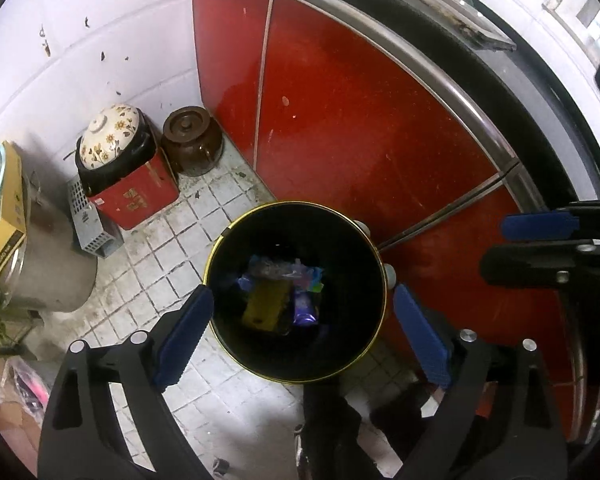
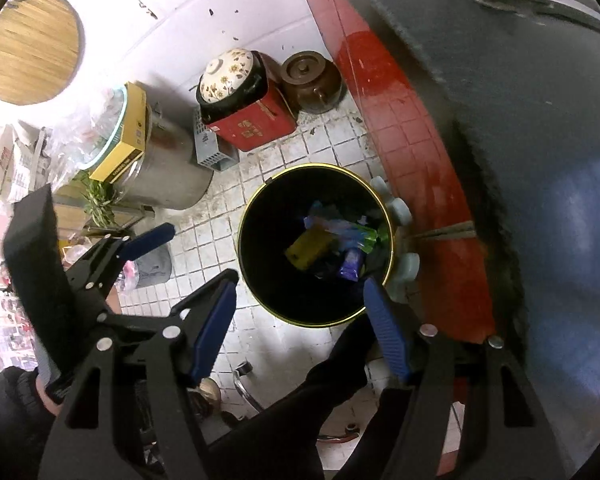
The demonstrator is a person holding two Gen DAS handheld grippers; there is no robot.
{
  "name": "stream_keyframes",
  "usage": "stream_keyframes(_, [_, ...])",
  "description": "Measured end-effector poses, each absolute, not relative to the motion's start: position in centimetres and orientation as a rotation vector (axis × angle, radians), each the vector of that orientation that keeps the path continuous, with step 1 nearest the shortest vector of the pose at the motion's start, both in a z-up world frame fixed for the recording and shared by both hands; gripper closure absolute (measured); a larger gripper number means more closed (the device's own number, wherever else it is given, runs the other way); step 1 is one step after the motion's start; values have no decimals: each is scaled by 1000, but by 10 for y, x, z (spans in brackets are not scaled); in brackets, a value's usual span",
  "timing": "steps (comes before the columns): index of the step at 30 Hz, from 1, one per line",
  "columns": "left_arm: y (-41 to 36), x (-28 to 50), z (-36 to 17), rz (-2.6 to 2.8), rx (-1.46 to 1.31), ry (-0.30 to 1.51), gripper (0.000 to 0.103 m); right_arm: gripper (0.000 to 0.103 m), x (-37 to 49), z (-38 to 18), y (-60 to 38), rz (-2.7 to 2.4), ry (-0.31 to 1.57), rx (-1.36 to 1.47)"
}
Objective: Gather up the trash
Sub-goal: 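Carry sponge and snack bag over the black bin and open both tools, then return both tools to the countertop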
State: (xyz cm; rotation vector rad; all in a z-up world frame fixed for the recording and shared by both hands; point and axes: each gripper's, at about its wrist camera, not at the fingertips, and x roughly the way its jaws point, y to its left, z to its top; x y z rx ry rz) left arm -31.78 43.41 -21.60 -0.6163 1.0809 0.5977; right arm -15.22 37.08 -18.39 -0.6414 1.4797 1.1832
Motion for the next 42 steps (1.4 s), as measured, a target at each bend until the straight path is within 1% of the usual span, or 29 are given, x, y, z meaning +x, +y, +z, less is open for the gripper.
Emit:
stream_keyframes(2, [432,-315,-208,598,-603,1074,14,38,-145,-164,356,1192,1461,-599])
stream_keyframes(4, [425,-309,-193,597,-567,1060,12,36,-132,-138,336,1187,1413,-552])
stream_keyframes(6, [416,-299,-175,585,-523,1051,12,29,-116,-112,311,1169,1366,-486])
stream_keyframes(9, [393,-274,-143,522,-449,1022,10,26,-85,-69,258,1085,1272,-401])
stream_keyframes(10, [383,-263,-133,493,-425,1015,10,25,-71,-51,228,1032,1227,-364])
stream_keyframes(12, [358,-236,-113,413,-375,1001,10,24,-55,-32,189,951,1176,-326])
stream_keyframes(14, [327,-202,-95,305,-329,984,10,24,-36,-9,129,834,1106,-276])
stream_keyframes(17, [277,-157,-73,175,-255,961,10,22,-20,11,47,674,1049,-219])
stream_keyframes(20, [212,-104,-49,42,-204,943,10,22,-8,20,-29,540,1035,-163])
stream_keyframes(23, [150,-60,-35,-81,-211,954,10,22,-2,26,-107,427,1016,-87])
stream_keyframes(30, [29,-5,-20,-236,-176,1000,10,22,3,27,-239,291,1007,14])
stream_keyframes(35, [-25,16,-19,-256,-125,1014,10,22,17,17,-290,271,1015,38])
stream_keyframes(42, [-81,45,-44,-207,-129,1083,10,22,39,3,-330,298,1034,34])
